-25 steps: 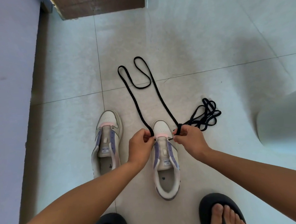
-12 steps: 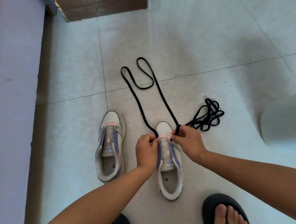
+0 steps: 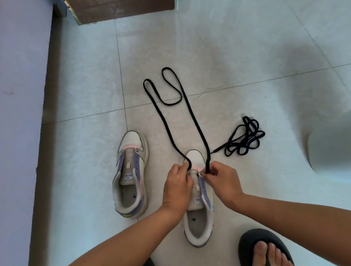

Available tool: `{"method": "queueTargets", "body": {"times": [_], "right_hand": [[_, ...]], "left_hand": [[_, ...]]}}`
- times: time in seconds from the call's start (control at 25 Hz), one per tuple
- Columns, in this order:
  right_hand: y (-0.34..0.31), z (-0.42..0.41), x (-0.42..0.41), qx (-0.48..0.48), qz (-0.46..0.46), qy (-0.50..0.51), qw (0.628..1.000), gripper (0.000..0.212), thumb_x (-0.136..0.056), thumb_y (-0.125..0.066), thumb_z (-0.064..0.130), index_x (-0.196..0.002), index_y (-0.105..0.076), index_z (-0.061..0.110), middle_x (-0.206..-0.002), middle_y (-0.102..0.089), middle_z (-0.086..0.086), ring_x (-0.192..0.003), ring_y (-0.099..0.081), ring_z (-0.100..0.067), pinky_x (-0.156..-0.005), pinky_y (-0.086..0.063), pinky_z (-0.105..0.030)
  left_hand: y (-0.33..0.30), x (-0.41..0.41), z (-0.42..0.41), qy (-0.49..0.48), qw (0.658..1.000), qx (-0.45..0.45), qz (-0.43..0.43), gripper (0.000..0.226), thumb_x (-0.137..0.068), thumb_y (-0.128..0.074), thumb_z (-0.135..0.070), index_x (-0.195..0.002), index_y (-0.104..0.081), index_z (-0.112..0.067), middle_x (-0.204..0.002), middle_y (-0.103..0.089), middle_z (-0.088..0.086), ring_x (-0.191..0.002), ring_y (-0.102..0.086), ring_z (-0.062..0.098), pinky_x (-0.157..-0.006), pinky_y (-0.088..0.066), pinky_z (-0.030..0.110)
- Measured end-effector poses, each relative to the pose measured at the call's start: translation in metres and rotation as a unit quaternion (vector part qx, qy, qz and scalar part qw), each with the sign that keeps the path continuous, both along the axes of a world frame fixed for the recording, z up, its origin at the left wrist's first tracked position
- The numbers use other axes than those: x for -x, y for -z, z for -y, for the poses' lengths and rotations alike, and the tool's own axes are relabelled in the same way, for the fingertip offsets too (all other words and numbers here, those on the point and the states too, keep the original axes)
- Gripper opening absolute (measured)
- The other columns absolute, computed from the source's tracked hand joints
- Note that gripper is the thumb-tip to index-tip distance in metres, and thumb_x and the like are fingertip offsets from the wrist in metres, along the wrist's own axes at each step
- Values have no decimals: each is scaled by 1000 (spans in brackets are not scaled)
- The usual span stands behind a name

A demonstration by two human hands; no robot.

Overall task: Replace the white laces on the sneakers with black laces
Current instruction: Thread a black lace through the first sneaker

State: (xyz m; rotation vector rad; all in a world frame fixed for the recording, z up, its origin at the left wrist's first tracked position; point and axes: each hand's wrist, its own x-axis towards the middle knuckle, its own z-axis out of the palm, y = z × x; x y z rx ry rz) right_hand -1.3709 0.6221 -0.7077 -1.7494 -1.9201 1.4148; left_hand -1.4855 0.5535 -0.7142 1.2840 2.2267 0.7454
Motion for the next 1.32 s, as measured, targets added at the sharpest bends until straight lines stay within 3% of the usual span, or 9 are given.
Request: {"method": "queueTargets", "body": {"times": [0.24, 0.36, 0.44, 0.64, 0.84, 1.0, 1.08, 1.24, 1.32], "right_hand": [[-5, 18, 5, -96, 71, -128, 984, 33, -92, -56, 32, -117, -51, 11, -108, -51, -2, -98, -50, -16, -79, -43, -23], [-11, 26, 5, -92, 91, -144, 981, 72, -90, -58, 31, -146, -18, 10, -129, -38, -4, -115, -40, -18, -92, -36, -22], [-16, 20, 2, -105, 72, -136, 983, 68, -92, -55, 25, -147, -17, 11, -130, -41, -5, -115, -42, -20, -93, -37, -25], [-15, 4, -1, -152, 138, -236, 950, 39, -90, -50, 8, -128, -43, 10, -110, -57, -9, -101, -54, -26, -81, -47, -35], [-6, -2, 4, -309, 160, -323, 880, 43, -44, -83, -3, -79, -62, 8, -70, -62, -4, -62, -62, -23, -53, -47, -25], [-20, -8, 14, -230, 276, -414, 836, 28, -87, -49, -2, -114, -51, 6, -113, -52, -14, -106, -52, -30, -72, -38, -33], [-24, -13, 22, -207, 328, -467, 795, 32, -88, -48, -1, -120, -47, 6, -119, -51, -16, -111, -50, -30, -76, -42, -36], [-16, -12, 30, -340, 305, -519, 722, 42, -27, -88, 11, -60, -64, 5, -60, -57, -11, -54, -57, -26, -38, -39, -25], [-9, -16, 28, -391, 303, -512, 702, 34, -31, -83, 10, -57, -62, 8, -61, -54, -8, -54, -54, -23, -38, -35, -24]], "left_hand": [[-10, -2, -5, -84, 991, 52, 87, 28, -86, -54, 0, -112, -62, -4, -103, -58, 7, -92, -54, 16, -76, -33, 11], [-11, 7, -2, -62, 991, 53, 104, 26, -85, -55, 0, -109, -63, -4, -95, -55, 0, -90, -53, 14, -79, -43, 21], [-9, 14, -1, -29, 993, 60, 101, 25, -85, -56, -1, -108, -63, -4, -96, -58, 3, -92, -56, 17, -84, -48, 30], [-10, 22, -2, -10, 992, 56, 113, 24, -84, -57, 0, -107, -64, -5, -99, -62, 5, -92, -57, 16, -83, -50, 30], [-10, 22, -2, -42, 989, 56, 132, 23, -83, -58, -2, -104, -64, -9, -94, -60, -2, -86, -55, 9, -75, -45, 14], [-11, 23, -4, -82, 982, 52, 162, 22, -81, -61, -1, -102, -66, -8, -87, -61, -4, -79, -56, 6, -67, -40, 0], [-10, 25, -5, -99, 977, 53, 181, 22, -80, -63, 0, -100, -67, -7, -85, -62, -4, -78, -57, 6, -66, -40, -1], [-10, 26, -7, -115, 970, 61, 206, 20, -79, -66, -2, -98, -67, -8, -83, -63, -4, -77, -58, 8, -65, -42, 3], [-11, 26, -8, -131, 963, 66, 225, 20, -78, -68, -3, -98, -66, -9, -82, -62, -3, -77, -59, 9, -70, -47, 10]]}}
